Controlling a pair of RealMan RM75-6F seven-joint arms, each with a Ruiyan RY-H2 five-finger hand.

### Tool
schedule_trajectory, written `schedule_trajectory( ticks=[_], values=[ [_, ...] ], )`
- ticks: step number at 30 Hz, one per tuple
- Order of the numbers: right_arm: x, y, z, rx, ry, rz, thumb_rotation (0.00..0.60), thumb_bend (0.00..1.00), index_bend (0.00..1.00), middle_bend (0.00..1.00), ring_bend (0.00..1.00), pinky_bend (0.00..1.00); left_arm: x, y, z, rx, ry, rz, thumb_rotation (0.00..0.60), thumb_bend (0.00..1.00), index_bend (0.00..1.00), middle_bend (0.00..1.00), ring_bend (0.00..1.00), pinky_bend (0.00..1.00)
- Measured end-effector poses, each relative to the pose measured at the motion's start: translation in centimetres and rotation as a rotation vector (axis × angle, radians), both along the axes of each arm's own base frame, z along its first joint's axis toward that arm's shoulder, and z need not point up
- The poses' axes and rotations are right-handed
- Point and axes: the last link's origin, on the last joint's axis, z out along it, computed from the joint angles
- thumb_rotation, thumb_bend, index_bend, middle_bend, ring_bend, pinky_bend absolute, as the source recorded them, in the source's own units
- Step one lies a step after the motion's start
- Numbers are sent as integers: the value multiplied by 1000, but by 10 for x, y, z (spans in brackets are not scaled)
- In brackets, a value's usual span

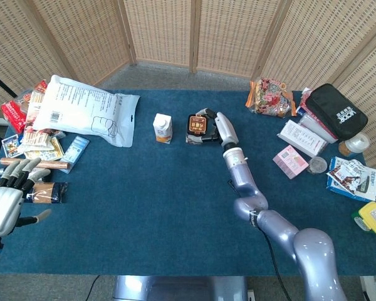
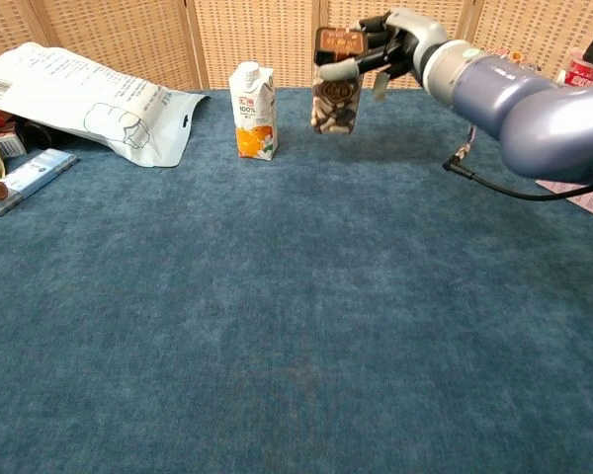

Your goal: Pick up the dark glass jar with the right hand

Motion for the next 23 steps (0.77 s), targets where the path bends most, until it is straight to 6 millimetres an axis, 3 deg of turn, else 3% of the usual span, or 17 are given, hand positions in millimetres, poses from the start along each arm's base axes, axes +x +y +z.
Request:
schedule_trajectory(
  ticks=[8, 16, 23],
  values=[
    [20, 31, 48, -42, -39, 82, 600, 54, 493, 772, 624, 735, 4, -3, -1, -21, -17, -18, 600, 59, 218, 0, 0, 0],
    [27, 60, 121, -152, 18, 103, 600, 49, 494, 773, 624, 735, 5, -3, -1, -22, -25, -25, 600, 60, 218, 0, 0, 0],
    [36, 72, 149, -201, 17, 108, 600, 49, 495, 773, 625, 734, 6, -4, -3, -31, -24, -26, 600, 59, 218, 0, 0, 0]
  ],
)
